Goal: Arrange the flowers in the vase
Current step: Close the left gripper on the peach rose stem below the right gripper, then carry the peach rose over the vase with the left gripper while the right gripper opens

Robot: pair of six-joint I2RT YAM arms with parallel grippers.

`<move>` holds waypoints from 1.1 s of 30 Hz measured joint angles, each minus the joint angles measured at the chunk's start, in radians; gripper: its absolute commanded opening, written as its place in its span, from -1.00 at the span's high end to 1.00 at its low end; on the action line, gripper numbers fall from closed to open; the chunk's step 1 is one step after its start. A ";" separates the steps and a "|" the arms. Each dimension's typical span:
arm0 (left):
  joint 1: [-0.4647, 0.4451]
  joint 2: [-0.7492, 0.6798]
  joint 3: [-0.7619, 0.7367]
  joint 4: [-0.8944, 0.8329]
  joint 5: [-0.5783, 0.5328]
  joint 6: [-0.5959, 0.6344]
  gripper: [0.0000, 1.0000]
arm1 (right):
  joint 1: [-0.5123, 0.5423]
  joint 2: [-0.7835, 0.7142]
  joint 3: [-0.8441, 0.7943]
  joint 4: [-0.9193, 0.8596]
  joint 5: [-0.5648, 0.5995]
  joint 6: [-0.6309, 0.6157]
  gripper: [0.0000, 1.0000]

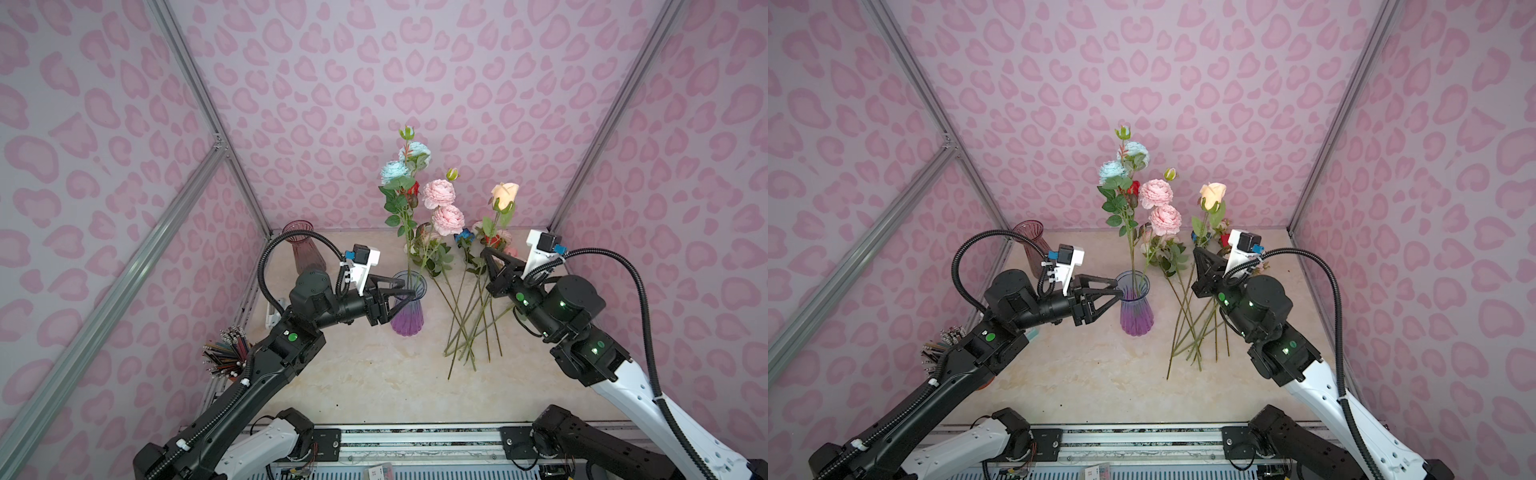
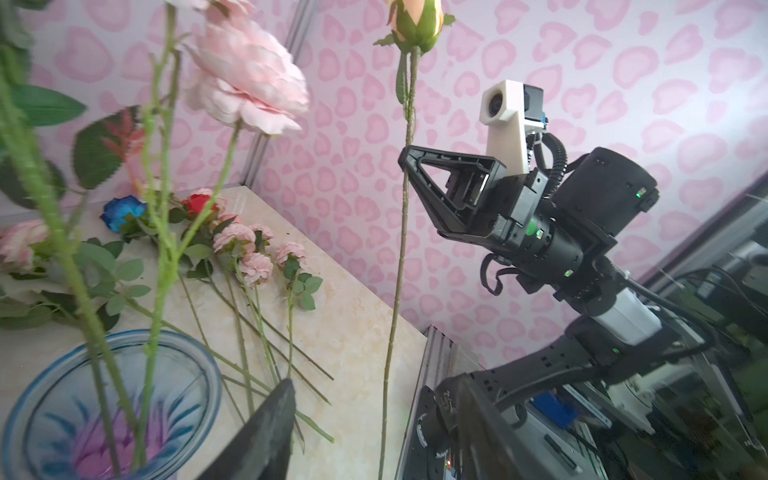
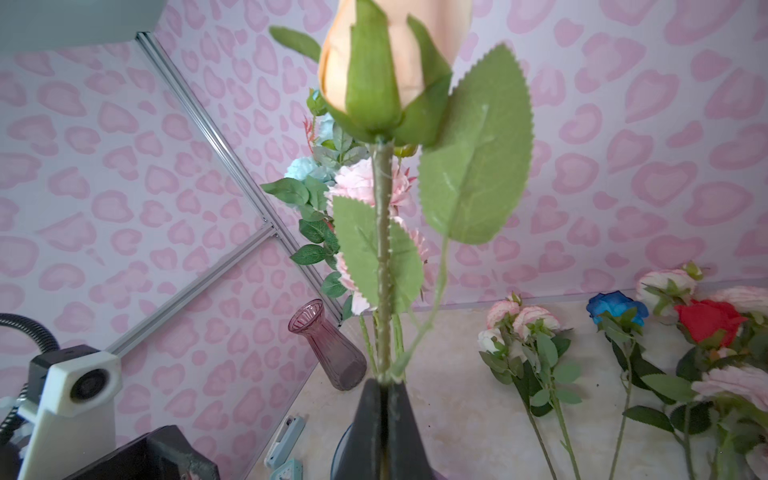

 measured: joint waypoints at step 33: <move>-0.451 0.434 0.335 0.011 -0.329 0.166 0.93 | 0.167 -0.251 -0.171 0.122 0.064 0.006 0.58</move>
